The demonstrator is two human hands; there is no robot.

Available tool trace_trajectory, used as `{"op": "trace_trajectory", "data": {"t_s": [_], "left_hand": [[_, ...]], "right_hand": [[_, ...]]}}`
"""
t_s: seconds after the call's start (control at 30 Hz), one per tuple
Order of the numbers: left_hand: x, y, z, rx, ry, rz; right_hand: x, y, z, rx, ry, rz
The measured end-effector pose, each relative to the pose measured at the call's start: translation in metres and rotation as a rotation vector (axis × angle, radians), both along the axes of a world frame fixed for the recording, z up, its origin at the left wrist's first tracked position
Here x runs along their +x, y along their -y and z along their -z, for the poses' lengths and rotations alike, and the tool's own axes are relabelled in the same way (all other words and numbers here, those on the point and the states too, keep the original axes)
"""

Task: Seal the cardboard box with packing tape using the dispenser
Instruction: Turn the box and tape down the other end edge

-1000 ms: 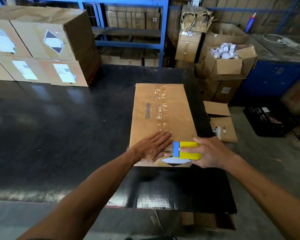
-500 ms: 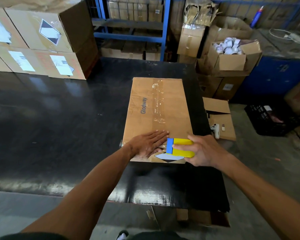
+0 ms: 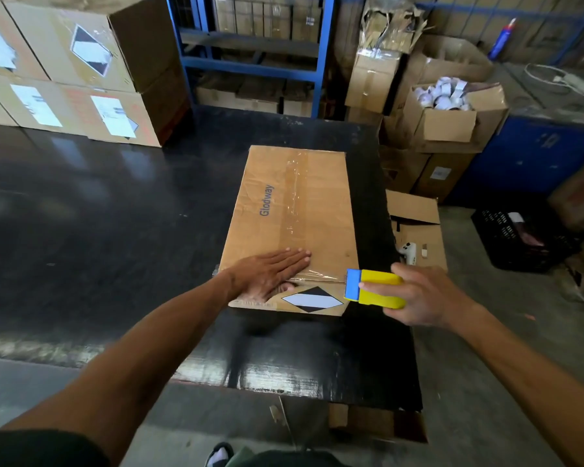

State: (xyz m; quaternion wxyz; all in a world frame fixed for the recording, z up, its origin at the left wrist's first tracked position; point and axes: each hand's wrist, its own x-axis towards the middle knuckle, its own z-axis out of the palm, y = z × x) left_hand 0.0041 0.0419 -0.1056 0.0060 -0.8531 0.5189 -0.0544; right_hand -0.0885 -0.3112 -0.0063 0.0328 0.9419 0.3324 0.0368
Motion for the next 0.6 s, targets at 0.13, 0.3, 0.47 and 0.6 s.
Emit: {"op": "trace_trajectory", "data": {"t_s": [0.13,0.3,0.47,0.6], "left_hand": [[-0.005,0.013,-0.007,-0.003,0.045,-0.002],[-0.013,0.079,0.004,-0.053,0.107,0.038],[-0.009,0.094,0.014,-0.028,0.130,-0.031],[-0.008,0.093,0.016,-0.035,0.113,-0.046]], "right_hand": [[0.004,-0.001,0.002,0.007,0.017,-0.021],[0.007,0.000,0.004,0.022,-0.011,-0.012],[0.007,0.000,0.009,0.042,-0.020,-0.001],[0.008,0.004,0.016,0.045,-0.041,0.003]]}}
